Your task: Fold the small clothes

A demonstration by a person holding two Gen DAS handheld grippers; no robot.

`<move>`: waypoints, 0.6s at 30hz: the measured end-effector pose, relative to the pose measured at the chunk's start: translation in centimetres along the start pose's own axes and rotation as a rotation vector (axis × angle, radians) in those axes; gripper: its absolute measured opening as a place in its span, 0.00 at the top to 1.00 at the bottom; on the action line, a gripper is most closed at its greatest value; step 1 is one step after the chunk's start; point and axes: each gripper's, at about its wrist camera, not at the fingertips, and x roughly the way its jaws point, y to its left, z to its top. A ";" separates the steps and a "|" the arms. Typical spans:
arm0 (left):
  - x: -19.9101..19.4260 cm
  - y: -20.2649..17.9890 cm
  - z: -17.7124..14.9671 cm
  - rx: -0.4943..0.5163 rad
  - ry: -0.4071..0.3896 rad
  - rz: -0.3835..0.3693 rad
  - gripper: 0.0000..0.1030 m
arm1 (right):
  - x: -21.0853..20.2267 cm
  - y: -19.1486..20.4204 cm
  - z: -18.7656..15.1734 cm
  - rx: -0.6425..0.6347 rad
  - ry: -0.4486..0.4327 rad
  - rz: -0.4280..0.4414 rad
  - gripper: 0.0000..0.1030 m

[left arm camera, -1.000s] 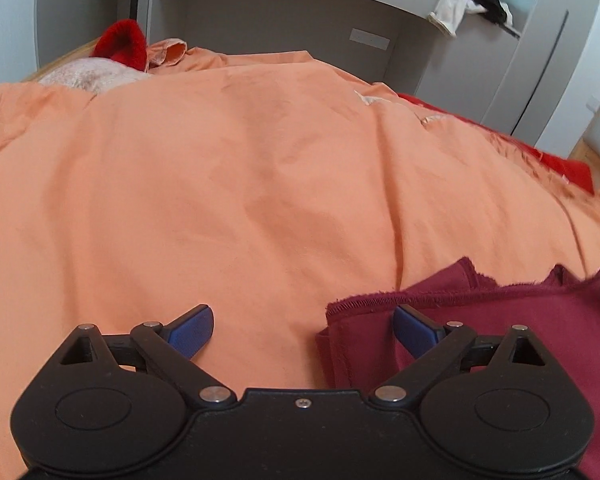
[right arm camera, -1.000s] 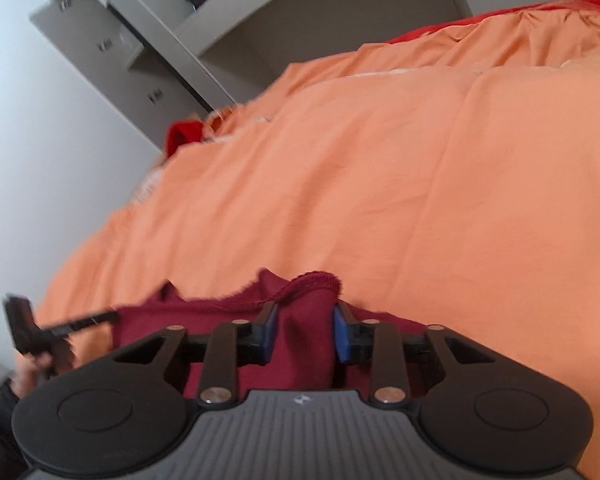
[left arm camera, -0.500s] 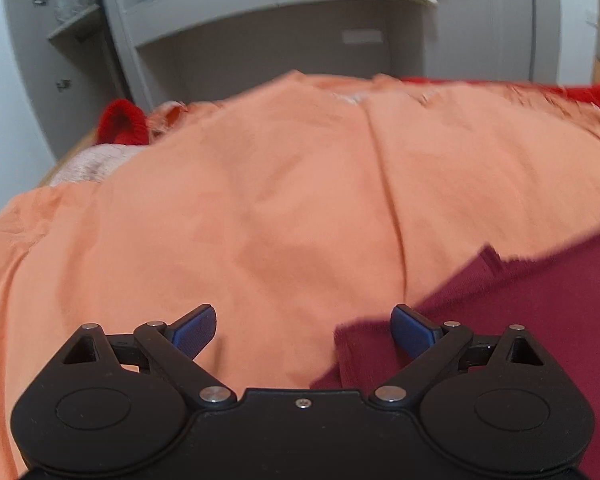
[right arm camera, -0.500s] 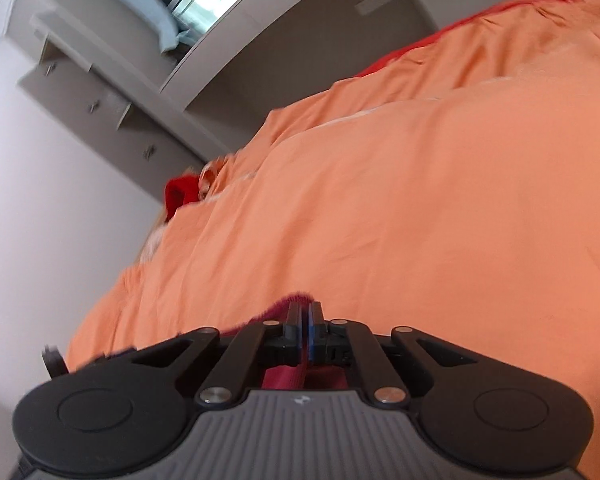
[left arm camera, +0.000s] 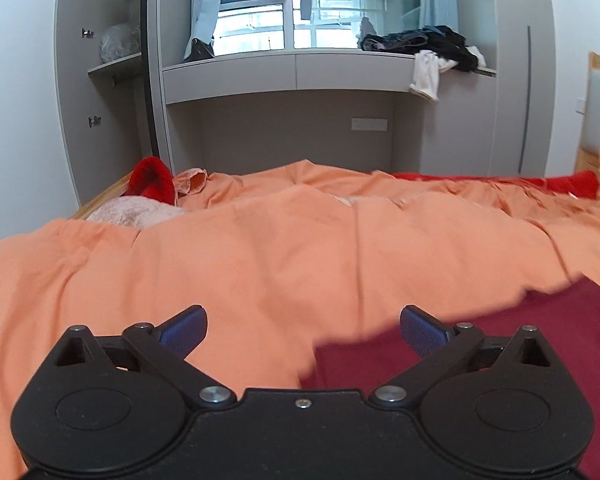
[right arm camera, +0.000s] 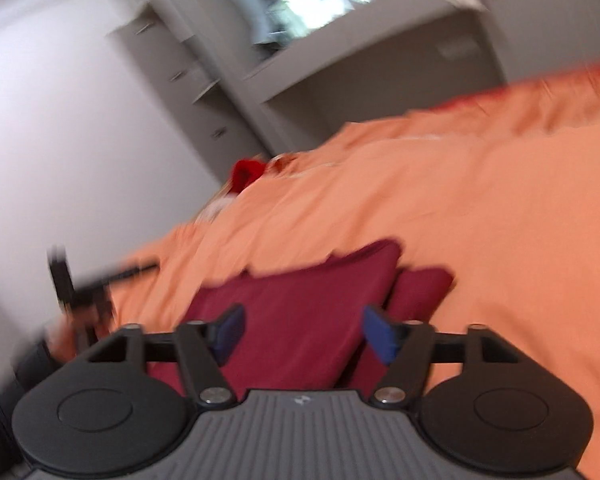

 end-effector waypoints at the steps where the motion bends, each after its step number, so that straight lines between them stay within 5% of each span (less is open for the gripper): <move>1: -1.3 -0.6 -0.9 0.017 0.003 -0.006 0.00 | -0.5 1.2 -1.1 -0.044 0.020 -0.008 0.30; 5: -6.7 -3.5 -4.8 0.057 0.009 0.011 0.00 | -0.2 3.3 -4.0 -0.061 0.056 -0.030 0.33; 9: -10.1 -4.5 -7.6 -0.061 0.040 -0.024 0.00 | 1.0 3.4 -4.7 -0.028 0.055 -0.021 0.48; 13: -10.6 -4.6 -10.0 -0.068 -0.009 0.049 0.01 | 0.9 2.7 -5.9 -0.016 0.091 0.008 0.62; 18: -9.1 -4.1 -9.8 -0.028 0.016 0.005 0.01 | 0.9 0.1 -7.5 0.170 0.050 0.095 0.81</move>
